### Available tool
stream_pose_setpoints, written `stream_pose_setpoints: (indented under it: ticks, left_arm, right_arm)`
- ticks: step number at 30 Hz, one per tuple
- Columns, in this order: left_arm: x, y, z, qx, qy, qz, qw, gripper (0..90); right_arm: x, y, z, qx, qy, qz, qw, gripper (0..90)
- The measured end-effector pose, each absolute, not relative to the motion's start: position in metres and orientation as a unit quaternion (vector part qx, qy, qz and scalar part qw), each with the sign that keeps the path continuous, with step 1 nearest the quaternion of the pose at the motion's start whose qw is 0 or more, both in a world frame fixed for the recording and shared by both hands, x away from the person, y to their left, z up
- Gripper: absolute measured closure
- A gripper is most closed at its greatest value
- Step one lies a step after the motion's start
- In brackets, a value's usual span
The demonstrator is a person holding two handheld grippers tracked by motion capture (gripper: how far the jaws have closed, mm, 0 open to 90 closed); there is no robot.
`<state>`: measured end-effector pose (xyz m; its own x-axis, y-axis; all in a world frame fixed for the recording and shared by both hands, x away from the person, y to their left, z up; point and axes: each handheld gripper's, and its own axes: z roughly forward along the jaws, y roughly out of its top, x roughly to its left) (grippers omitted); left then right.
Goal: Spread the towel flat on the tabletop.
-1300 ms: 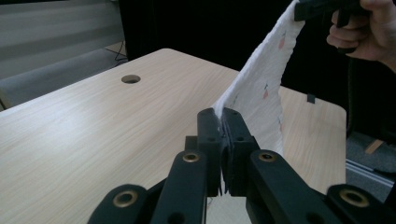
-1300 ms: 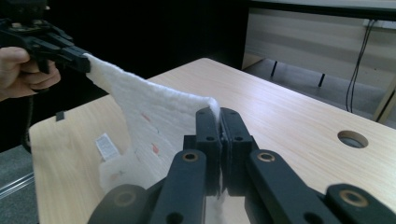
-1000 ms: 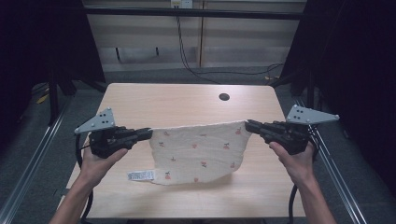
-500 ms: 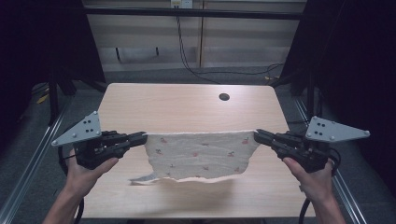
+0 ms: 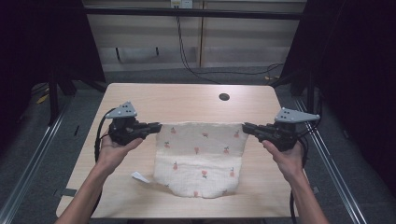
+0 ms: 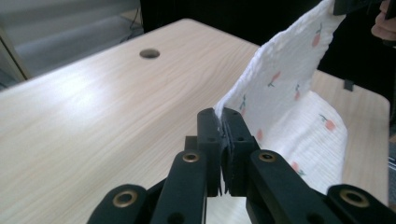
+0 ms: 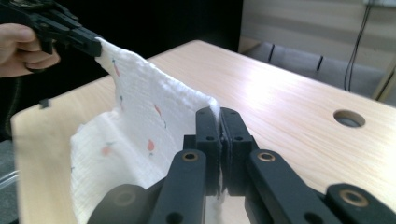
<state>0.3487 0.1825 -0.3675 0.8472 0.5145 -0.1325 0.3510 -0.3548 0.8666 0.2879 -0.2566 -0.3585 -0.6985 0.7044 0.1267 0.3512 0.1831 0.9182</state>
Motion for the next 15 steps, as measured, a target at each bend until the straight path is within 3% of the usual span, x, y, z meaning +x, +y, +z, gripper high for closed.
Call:
stream_pose_setpoints:
  ticks: [15]
  left_arm:
    - [0.362, 0.197, -0.402, 0.812, 0.309, 0.063, 0.491, 87.4]
  right_arm:
    - [0.342, -0.244, -0.406, 0.382, 0.761, 0.507, 0.131, 87.2]
